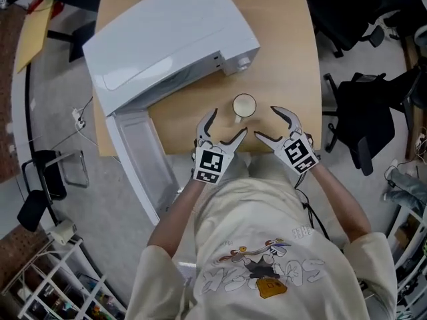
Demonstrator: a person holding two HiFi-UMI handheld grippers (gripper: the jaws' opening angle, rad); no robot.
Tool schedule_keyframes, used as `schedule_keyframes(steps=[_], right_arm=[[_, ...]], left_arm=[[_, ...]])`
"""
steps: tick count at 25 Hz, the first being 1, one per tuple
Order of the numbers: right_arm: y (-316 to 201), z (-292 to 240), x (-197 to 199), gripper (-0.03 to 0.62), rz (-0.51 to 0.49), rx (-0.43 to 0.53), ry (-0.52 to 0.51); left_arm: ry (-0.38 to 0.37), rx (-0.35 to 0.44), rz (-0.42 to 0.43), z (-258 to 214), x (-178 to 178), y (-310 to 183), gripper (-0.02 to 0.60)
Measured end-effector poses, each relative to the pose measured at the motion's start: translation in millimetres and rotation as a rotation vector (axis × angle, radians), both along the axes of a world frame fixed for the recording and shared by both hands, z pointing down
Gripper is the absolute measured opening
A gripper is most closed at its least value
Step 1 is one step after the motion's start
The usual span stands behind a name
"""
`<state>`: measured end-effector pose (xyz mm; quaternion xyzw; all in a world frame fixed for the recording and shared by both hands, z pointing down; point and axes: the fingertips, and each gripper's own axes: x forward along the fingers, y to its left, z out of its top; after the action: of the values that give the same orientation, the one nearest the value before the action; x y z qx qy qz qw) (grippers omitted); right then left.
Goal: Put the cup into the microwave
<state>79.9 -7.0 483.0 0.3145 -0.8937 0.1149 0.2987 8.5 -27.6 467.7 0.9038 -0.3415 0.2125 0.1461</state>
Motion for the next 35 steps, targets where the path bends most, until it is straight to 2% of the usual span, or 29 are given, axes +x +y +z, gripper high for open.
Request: schedule_keyframes(steps=[5, 10, 18, 21, 25, 28, 32, 35], right_arm=[[-25, 41, -1, 0.365, -0.065, 0.022, 0.032], [-39, 65, -12, 0.365, -0.162, 0.039, 0.022], [-44, 73, -19, 0.354, -0.229, 0.06, -0.051], [-40, 69, -21, 0.357, -0.273, 0.058, -0.079], [-29, 66, -24, 0.357, -0.315, 0.044, -0.107], [-33, 68, -24, 0.357, -0.331, 0.062, -0.091], [-40, 69, -27, 0.357, -0.366, 0.075, -0.074], [-44, 68, -38, 0.356, -0.413, 0.083, -0.07]], left_arm=[[-0.051, -0.011, 0.011, 45, 12, -12, 0.411], [-0.01, -0.045, -0.025, 65, 24, -17, 0.411], [0.051, 0.007, -0.066, 68, 27, -20, 0.402], [0.037, 0.047, -0.064, 67, 21, -14, 0.374], [0.007, 0.054, -0.083, 77, 8, -8, 0.331], [-0.03, 0.063, -0.059, 84, 11, -3, 0.286], [-0.048, 0.074, -0.045, 89, 17, 5, 0.185], [-0.046, 0.065, -0.043, 95, 20, 9, 0.077]])
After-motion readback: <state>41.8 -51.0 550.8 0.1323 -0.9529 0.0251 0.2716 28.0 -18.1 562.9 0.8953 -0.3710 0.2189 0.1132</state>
